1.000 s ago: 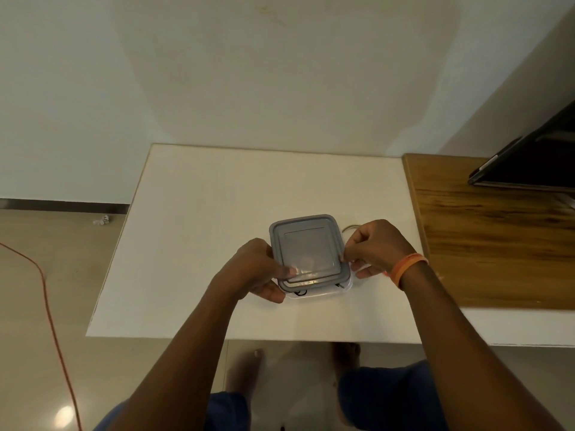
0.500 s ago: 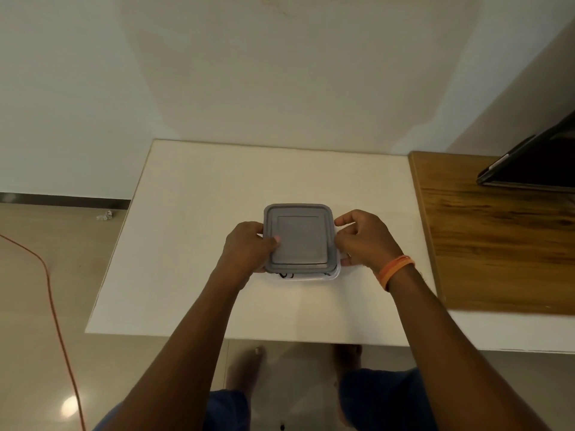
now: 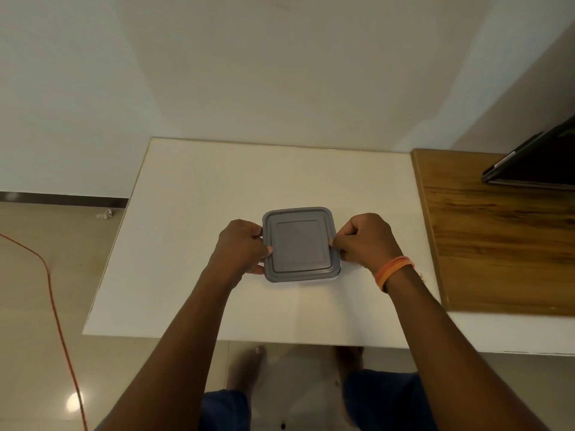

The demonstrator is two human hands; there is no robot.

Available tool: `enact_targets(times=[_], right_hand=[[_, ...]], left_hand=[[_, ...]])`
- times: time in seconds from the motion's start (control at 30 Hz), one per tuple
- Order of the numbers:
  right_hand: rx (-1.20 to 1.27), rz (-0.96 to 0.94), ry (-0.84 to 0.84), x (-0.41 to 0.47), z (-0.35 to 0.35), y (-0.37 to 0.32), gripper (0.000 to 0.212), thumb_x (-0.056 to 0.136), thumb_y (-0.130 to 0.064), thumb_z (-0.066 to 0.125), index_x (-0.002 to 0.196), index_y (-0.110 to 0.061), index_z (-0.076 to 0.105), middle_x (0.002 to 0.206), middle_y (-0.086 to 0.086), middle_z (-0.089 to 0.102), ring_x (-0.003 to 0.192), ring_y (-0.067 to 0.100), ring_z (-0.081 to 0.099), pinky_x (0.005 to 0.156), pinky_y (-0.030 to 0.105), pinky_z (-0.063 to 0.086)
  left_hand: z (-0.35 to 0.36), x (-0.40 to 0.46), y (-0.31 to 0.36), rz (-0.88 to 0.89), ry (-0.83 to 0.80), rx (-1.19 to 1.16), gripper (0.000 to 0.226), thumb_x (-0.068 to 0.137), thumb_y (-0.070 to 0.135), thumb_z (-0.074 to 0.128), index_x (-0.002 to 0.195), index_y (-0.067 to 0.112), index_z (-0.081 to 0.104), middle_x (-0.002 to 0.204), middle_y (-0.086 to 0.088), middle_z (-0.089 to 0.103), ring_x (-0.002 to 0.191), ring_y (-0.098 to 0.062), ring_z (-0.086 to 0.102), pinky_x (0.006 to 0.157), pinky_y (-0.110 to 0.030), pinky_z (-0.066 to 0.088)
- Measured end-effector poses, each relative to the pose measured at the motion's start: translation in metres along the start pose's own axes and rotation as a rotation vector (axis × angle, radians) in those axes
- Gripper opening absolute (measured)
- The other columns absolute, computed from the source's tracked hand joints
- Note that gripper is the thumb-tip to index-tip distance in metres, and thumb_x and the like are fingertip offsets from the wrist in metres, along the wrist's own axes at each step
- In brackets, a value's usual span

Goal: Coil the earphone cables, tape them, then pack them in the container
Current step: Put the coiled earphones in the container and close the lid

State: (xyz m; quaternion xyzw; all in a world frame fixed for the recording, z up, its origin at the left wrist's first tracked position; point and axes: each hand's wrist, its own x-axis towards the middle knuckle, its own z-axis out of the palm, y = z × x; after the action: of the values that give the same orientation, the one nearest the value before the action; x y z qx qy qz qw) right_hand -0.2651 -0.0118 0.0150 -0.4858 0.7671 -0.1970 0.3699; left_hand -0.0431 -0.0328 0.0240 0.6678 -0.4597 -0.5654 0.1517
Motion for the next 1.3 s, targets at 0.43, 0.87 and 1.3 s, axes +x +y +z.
enact_targets(times=[0.43,0.87,1.3], right_hand=[[0.073,0.012,-0.038,0.001,0.0,0.004,0.016,0.067,0.0,0.075,0.071,-0.011,0.065,0.071,0.009,0.069,0.068,0.029,0.07,0.071,0.048,0.06],[0.261,0.05,0.052,0.002,0.007,-0.005,0.008,0.08,-0.014,0.063,0.086,-0.01,0.066,0.082,0.012,0.069,0.079,0.034,0.069,0.064,0.048,0.061],[0.186,0.015,0.022,0.009,0.015,0.003,0.012,0.081,-0.014,0.076,0.09,-0.007,0.076,0.087,0.009,0.073,0.074,0.018,0.065,0.08,0.037,0.057]], left_hand=[[0.012,0.001,-0.003,0.01,0.136,0.095,0.027,0.074,0.007,0.082,0.094,-0.001,0.066,0.089,-0.014,0.07,0.081,-0.032,0.071,0.07,-0.049,0.062],[0.01,0.0,0.001,0.017,0.012,0.334,0.06,0.079,0.011,0.078,0.132,0.014,0.049,0.111,-0.011,0.066,0.098,-0.03,0.065,0.067,-0.032,0.053],[-0.003,-0.002,-0.005,-0.037,-0.022,0.03,0.02,0.088,0.009,0.069,0.108,0.009,0.071,0.095,-0.013,0.071,0.077,-0.025,0.072,0.06,-0.036,0.062]])
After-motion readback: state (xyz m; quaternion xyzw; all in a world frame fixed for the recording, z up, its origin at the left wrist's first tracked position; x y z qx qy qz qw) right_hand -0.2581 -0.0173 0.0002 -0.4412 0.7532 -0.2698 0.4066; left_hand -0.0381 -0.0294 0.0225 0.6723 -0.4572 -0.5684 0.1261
